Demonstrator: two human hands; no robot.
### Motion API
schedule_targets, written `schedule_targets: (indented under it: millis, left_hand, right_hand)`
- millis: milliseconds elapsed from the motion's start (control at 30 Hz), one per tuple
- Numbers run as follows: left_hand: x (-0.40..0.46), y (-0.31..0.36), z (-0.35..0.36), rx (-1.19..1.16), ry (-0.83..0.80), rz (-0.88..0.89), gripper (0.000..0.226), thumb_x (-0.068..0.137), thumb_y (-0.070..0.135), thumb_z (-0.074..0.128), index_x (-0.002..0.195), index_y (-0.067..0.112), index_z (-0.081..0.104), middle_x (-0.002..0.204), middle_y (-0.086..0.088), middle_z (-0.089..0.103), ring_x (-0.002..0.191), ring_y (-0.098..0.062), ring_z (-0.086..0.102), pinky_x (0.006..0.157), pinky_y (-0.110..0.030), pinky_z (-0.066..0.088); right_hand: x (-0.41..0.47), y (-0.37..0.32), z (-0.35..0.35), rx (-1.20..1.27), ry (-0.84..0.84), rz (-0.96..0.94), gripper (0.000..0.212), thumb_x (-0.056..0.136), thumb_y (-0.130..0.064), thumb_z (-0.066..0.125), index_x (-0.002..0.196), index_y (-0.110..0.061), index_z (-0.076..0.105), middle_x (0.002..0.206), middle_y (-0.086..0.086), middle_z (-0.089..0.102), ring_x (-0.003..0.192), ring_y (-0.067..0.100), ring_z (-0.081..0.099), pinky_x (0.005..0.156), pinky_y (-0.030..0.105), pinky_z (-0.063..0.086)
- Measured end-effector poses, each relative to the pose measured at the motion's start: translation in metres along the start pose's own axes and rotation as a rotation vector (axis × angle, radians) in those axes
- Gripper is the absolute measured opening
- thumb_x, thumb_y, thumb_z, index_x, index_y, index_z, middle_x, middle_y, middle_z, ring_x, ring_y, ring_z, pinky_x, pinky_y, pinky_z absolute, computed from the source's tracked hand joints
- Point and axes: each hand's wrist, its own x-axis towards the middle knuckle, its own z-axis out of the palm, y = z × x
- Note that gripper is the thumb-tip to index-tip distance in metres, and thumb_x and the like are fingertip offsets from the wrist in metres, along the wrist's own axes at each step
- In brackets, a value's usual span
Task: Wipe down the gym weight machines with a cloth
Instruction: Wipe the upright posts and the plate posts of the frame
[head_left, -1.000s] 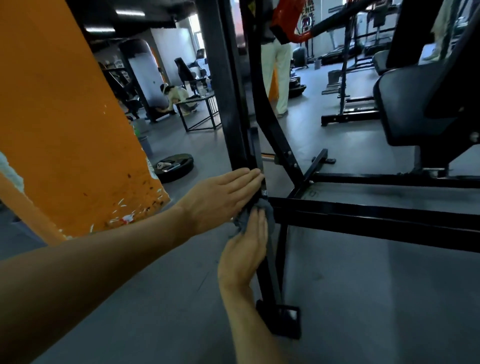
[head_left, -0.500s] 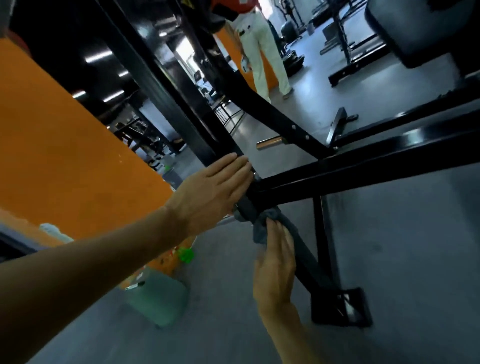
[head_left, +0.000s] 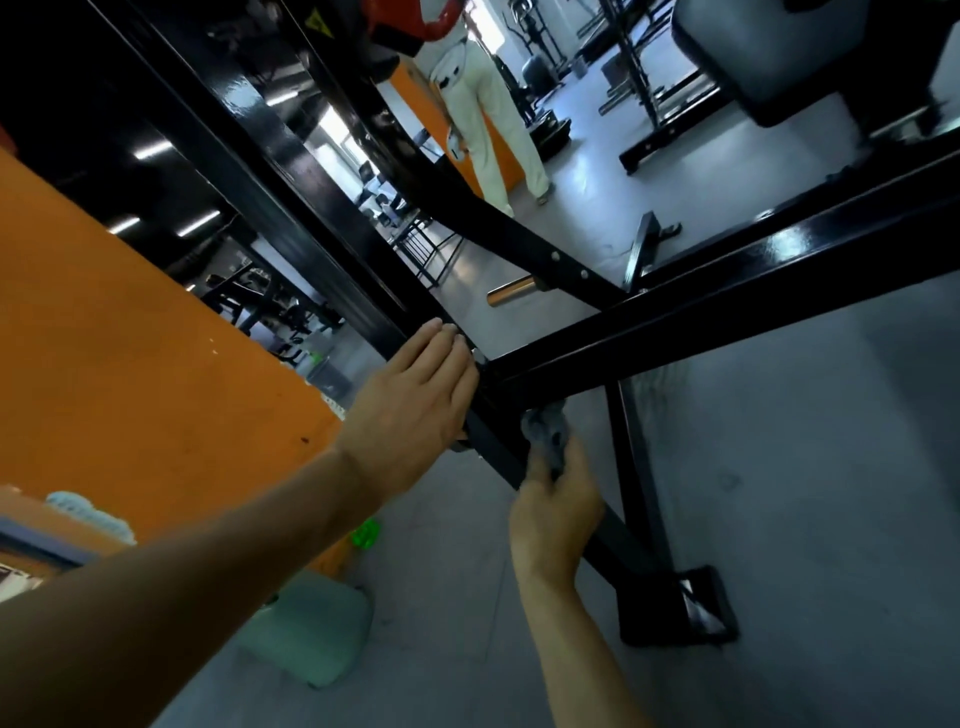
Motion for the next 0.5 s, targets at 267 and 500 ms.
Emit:
schedule_targets:
  millis: [267,500]
  left_hand:
    - [-0.002,0.007,0.003,-0.047,0.06,-0.01,0.044,0.103,0.015,0.042,0.134,-0.013,0.054,0.136,-0.035,0.055,0.131,-0.05,0.051,0.117,-0.06,0.032]
    - [-0.001,0.007,0.004,-0.05,0.079,-0.017,0.045,0.103,0.013,0.033,0.134,-0.013,0.053,0.136,-0.035,0.054,0.132,-0.05,0.049,0.121,-0.058,0.025]
  right_hand:
    - [-0.008,0.002,0.015,-0.037,-0.126,-0.085,0.052,0.099,0.002,0.046,0.15,-0.009,0.043,0.147,0.004,0.045,0.133,0.008,0.039,0.106,0.002,0.028]
    - [0.019,-0.004,0.018,-0.081,-0.142,-0.119,0.039,0.089,0.012,0.046,0.124,0.0,0.06,0.113,0.001,0.06,0.102,0.001,0.05,0.1,0.031,0.048]
